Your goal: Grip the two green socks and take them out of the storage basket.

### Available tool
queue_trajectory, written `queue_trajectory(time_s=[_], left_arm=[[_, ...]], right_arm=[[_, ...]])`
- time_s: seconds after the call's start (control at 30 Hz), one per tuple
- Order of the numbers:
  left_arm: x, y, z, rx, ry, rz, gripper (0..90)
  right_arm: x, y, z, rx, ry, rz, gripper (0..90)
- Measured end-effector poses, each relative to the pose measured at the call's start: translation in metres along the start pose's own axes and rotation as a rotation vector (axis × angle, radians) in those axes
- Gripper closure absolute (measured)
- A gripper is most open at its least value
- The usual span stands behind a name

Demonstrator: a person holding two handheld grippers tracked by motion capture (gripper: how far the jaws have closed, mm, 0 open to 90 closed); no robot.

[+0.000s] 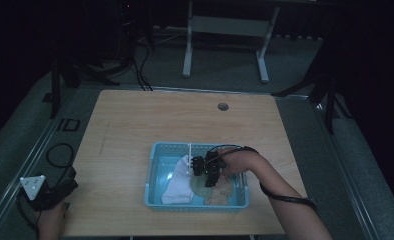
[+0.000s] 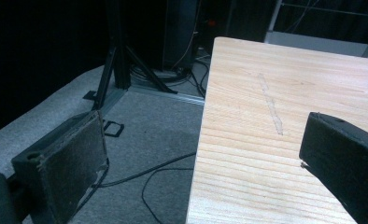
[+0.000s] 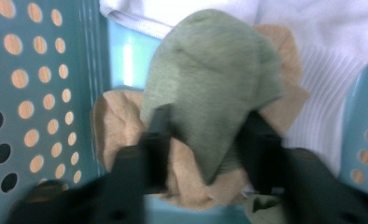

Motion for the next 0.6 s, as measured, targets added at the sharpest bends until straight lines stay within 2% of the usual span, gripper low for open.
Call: queue_trajectory(time_s=[0.1,0.2,0.27,0.43,0.6], left_arm=[[0.000,0.000,0.000,0.001,0.002,-0.001,0.7],[0.000,0.000,0.000,-0.001,-0.005,0.001,0.7],[0.000,0.000,-0.001,-0.004,-0.012,0.001,0.7],[-0.001,0.000,-0.001,-0.005,-0.014,0.001,0.7],[-0.001,0.000,0.000,-0.002,-0.012,0.004,0.7]], right_arm=[[0.001,0.004,-0.004,-0.006,0.000,-0.009,74.6],[0.004,0.007,-0.008,-0.023,0.000,-0.033,76.6],[0.004,0.008,-0.012,-0.037,-0.009,-0.033,77.2],[0.005,0.010,-0.022,-0.029,-0.013,-0.032,79.0],[0.007,0.011,-0.041,-0.046,-0.022,-0.032,79.9]])
Point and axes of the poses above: each handheld gripper's, and its own axes: z roughly forward along the jaws, y roughly out of its top, x roughly to its left, the point moved 4 cm from there along z, roughly forward along the jaws, and after that the axes turned 13 degrees about -z, right-handed, at the moved point
